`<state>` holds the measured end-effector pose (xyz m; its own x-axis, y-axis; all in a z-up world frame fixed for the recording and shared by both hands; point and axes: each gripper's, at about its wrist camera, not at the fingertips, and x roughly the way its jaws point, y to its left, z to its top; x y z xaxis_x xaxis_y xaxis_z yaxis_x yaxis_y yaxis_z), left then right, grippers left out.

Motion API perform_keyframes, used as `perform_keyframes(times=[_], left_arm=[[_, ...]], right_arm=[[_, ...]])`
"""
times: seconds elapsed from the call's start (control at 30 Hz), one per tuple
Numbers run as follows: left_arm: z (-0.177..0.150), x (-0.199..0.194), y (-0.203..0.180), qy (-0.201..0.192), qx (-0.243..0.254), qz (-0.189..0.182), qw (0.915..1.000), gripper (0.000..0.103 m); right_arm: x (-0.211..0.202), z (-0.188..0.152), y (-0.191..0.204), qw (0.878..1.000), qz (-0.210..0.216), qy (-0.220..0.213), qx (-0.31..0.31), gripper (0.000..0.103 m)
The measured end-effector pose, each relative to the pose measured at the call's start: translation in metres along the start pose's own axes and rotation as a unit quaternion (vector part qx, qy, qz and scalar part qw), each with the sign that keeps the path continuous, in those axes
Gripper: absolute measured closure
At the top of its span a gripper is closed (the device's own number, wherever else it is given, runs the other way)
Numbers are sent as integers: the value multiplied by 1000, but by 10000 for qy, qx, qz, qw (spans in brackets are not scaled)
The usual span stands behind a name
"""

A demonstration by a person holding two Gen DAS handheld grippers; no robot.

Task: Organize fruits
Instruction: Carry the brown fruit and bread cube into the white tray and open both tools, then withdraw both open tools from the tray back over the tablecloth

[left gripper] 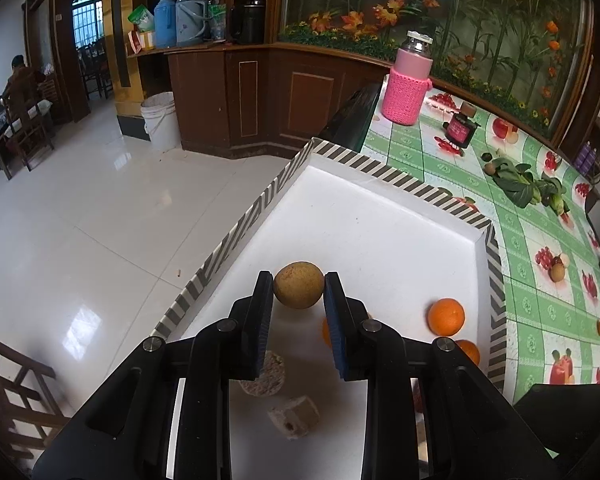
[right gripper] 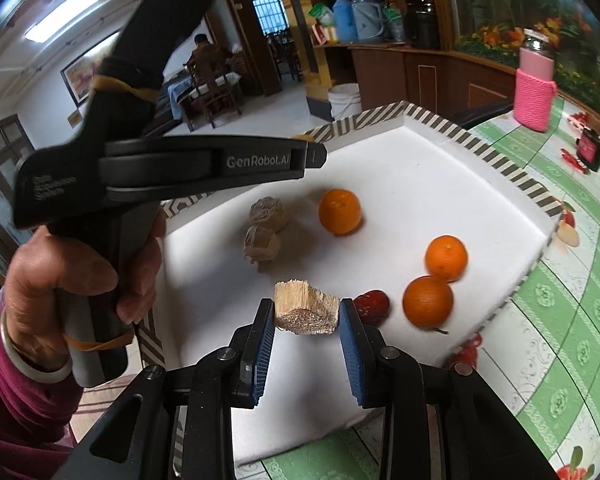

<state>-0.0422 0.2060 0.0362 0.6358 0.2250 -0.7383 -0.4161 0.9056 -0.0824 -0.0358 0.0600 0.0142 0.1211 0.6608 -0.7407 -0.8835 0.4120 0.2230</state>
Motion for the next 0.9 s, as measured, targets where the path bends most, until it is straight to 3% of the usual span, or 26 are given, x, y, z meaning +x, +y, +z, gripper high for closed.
perform_keyframes(times=[0.57,0.73,0.83,0.9], left_arm=[[-4,10,-5,154,161,194,9996,78],[-6,12,-3,231,102,206,9995,78],[-8,14,-6,294,148,261,9991,67],[-9,11,-7,216,176,332,9991,45]], right_arm=[[17,1,-2,9988,-346,332,-58,72],[14,2,-2,9996,-197,219,-18,72],[9,-2,-1,9997,-204,144,-17,72],[5,-3,-2,9999,-135,91,30,72]])
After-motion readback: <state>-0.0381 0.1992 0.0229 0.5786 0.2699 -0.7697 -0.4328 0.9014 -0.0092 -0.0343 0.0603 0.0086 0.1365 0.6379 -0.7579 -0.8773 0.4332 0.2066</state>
